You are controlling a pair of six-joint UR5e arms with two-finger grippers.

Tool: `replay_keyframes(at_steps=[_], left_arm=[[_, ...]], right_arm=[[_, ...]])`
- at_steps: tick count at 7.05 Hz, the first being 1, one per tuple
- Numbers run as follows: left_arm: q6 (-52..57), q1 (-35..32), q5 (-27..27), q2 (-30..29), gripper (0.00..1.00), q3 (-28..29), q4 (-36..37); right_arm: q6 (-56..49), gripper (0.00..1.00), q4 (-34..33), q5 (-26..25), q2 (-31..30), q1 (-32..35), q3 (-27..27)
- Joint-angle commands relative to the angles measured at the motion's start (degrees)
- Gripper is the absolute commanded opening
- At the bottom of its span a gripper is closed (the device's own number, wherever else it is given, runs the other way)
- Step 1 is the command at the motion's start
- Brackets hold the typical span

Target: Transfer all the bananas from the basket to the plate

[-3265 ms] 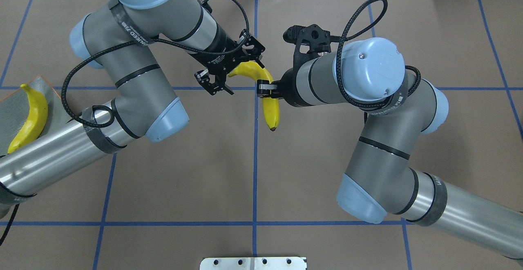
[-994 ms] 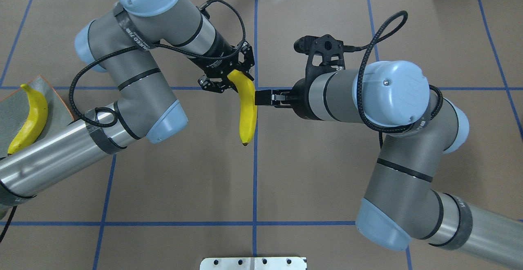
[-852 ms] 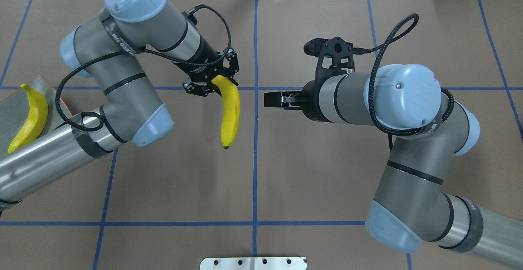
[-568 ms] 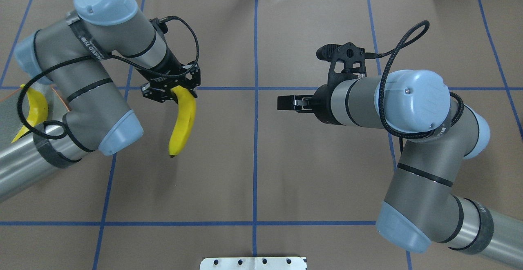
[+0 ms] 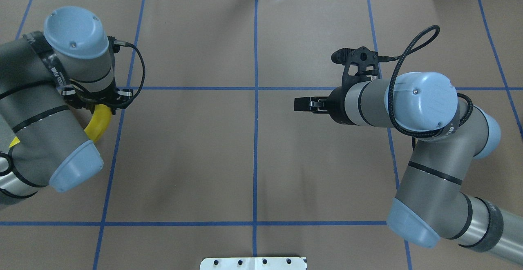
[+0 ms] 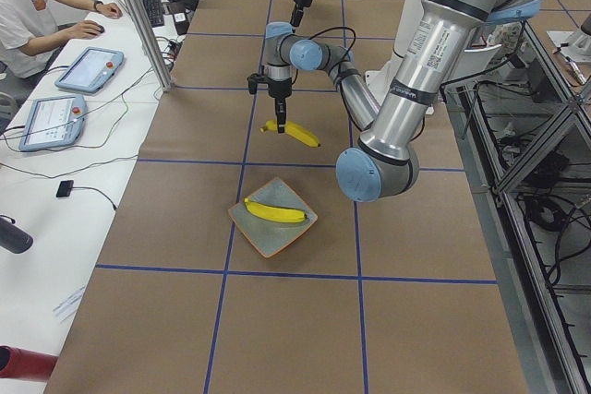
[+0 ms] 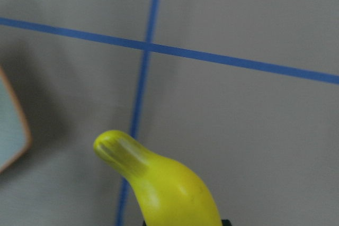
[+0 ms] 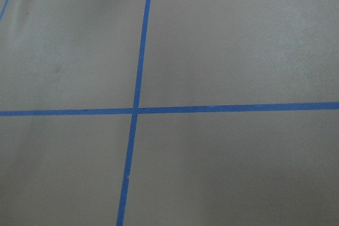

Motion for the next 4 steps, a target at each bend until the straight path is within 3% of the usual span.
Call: replay_keyframes(at_steps=[1, 4], left_arm=[[3.44, 0.54, 4.96, 5.26, 0.0, 1.71, 2.52], [5.83, -1.47, 8.83, 5.63, 0.0, 8.47, 2.26]], right_arm=[[-0.04, 1.0, 0.07, -0.12, -0.07, -0.02, -0.58], [0.14, 1.0, 0.16, -0.12, 0.11, -0.02, -1.02]])
